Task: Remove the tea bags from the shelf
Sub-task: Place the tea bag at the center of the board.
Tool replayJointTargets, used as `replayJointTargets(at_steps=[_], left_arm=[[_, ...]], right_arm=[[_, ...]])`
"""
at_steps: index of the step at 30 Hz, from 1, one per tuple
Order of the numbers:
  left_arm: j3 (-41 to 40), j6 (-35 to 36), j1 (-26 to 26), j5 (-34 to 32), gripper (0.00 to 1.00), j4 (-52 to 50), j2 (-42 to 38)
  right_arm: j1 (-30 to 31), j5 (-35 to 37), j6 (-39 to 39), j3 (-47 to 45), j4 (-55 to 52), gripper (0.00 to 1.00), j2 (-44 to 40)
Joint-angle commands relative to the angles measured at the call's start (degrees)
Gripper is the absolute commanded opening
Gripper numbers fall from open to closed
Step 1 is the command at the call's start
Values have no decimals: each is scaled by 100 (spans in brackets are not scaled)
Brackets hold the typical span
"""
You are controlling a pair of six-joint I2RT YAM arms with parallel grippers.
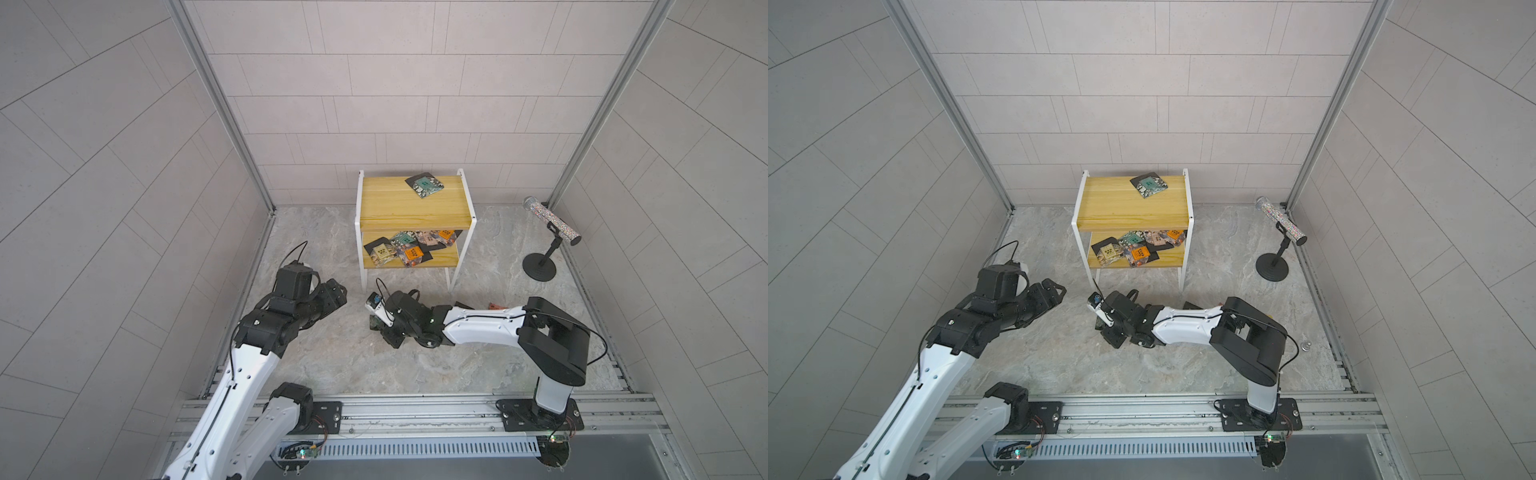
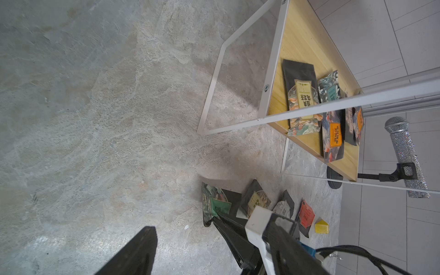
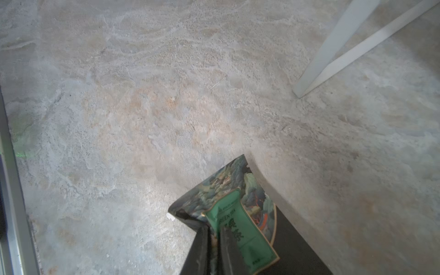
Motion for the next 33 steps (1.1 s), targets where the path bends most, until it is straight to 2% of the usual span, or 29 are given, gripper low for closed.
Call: replayJointTargets(at_steps=[1,6,11,15,33], left_arm=[[-53,44,31,-73,82,-101,-36],[-80,44,31,-74,82,-50,-21],[-71,35,27,-56,82,20,46],[13,48,31,-61,82,40,92],[817,527,-26,49,82,-102,404]], right_arm=[[37,-62,84,162,20,19,177],[37,-101,16,388,-335,26,305],[63,-83,-61,477,-556,36,114],[72,-36,-83,531,-776,39,-92],[-54,431,-57,287,-2036,49,-2128]])
